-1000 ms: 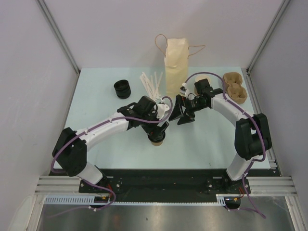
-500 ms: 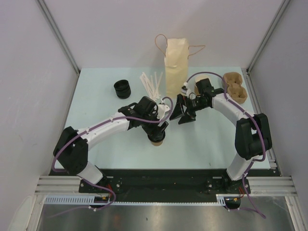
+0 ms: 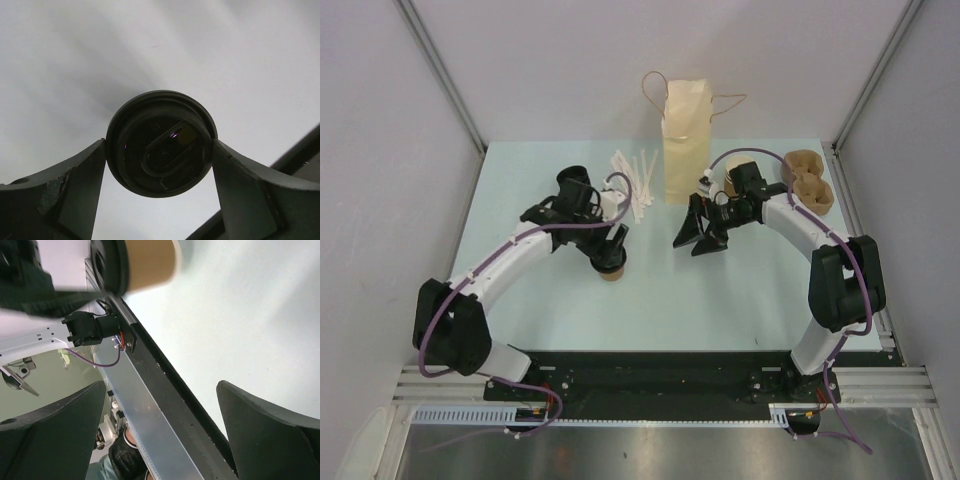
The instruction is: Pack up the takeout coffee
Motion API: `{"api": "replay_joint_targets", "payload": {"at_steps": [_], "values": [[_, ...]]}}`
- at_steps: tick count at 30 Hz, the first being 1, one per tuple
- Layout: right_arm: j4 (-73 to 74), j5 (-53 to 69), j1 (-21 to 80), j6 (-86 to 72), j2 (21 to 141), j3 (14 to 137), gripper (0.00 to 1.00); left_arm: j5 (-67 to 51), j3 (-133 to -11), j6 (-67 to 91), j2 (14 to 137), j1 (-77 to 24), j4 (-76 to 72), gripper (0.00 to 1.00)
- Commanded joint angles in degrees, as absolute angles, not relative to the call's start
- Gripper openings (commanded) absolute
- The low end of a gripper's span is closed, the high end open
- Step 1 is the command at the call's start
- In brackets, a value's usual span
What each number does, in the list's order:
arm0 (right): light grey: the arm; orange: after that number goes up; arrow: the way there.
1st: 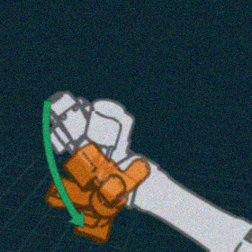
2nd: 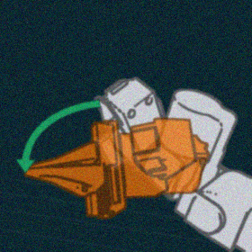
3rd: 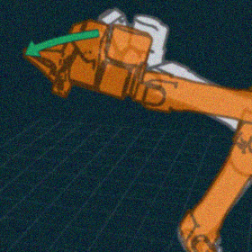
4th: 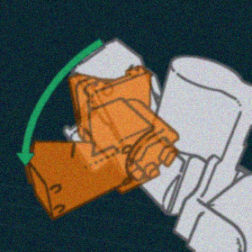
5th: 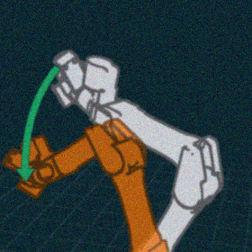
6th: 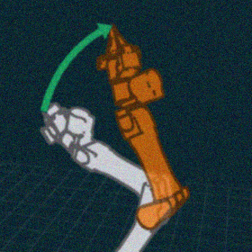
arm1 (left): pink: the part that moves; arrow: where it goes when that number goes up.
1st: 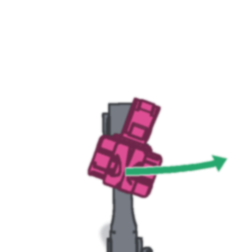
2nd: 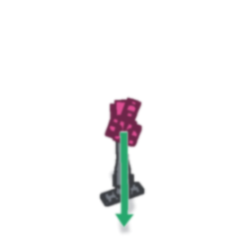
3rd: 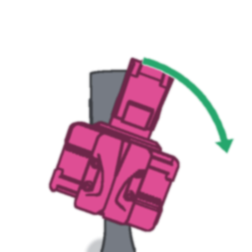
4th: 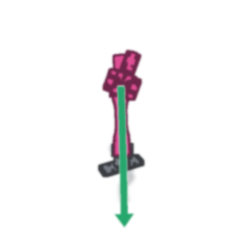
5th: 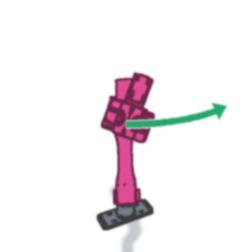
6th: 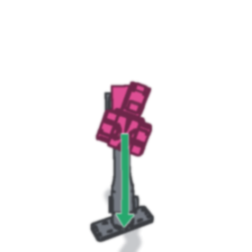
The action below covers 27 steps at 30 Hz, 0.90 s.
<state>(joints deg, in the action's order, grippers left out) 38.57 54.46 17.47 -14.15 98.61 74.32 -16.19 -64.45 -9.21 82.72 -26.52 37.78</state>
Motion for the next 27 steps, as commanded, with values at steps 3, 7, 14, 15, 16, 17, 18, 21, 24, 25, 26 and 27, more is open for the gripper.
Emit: {"api": "replay_joint_targets", "payload": {"at_steps": [3, 7, 14, 15, 16, 17, 18, 21, 24, 25, 26, 27], "values": [[36.91, 53.79, 16.7, -14.33, 96.59, 75.67, 0.99, -17.4, -69.25, -15.64, 82.17, -14.17, 38.41, 0.48], [37.44, 52.91, 16.52, -13.45, 96.59, 76.29, 1.0, -17.67, -70.05, -17.05, 84.55, -6.69, 37.01, 0.48], [37.53, 52.38, 16.26, -13.19, 96.77, 76.82, 1.0, -18.81, -68.73, -17.4, 88.33, -1.94, 34.2, 0.48], [37.62, 52.38, 16.26, -13.1, 96.68, 76.82, 1.0, -18.9, -68.47, -17.4, 88.5, -1.5, 33.93, 0.48], [37.7, 52.21, 16.26, -13.01, 96.77, 76.99, 1.0, -18.98, -68.12, -17.23, 88.59, -1.41, 33.66, 0.49], [37.71, 52.03, 16.35, -12.75, 96.68, 76.99, 1.0, -19.16, -68.03, -17.05, 88.77, -1.23, 33.49, 0.5], [37.88, 52.03, 16.26, -12.74, 96.51, 77.17, 1.0, -19.25, -67.94, -17.05, 88.94, -1.14, 33.31, 0.51], [37.79, 52.12, 16.0, -12.92, 96.59, 77.61, 1.0, -19.25, -67.59, -16.44, 89.12, -0.88, 33.13, 0.65], [38.14, 52.21, 15.65, -12.83, 96.59, 78.57, 1.0, -19.16, -67.67, -16.0, 88.95, -0.7, 33.13, 0.83], [38.41, 52.21, 15.47, -12.75, 96.68, 79.18, 1.0, -19.16, -67.94, -15.82, 89.12, -0.62, 33.31, 0.86], [38.5, 52.21, 15.21, -12.66, 96.59, 79.45, 1.0, -19.07, -68.2, -15.73, 89.12, -0.53, 33.57, 0.89], [38.58, 52.38, 15.03, -12.83, 96.68, 79.63, 1.0, -19.25, -68.46, -15.65, 89.21, -0.44, 34.1, 0.93]]}}
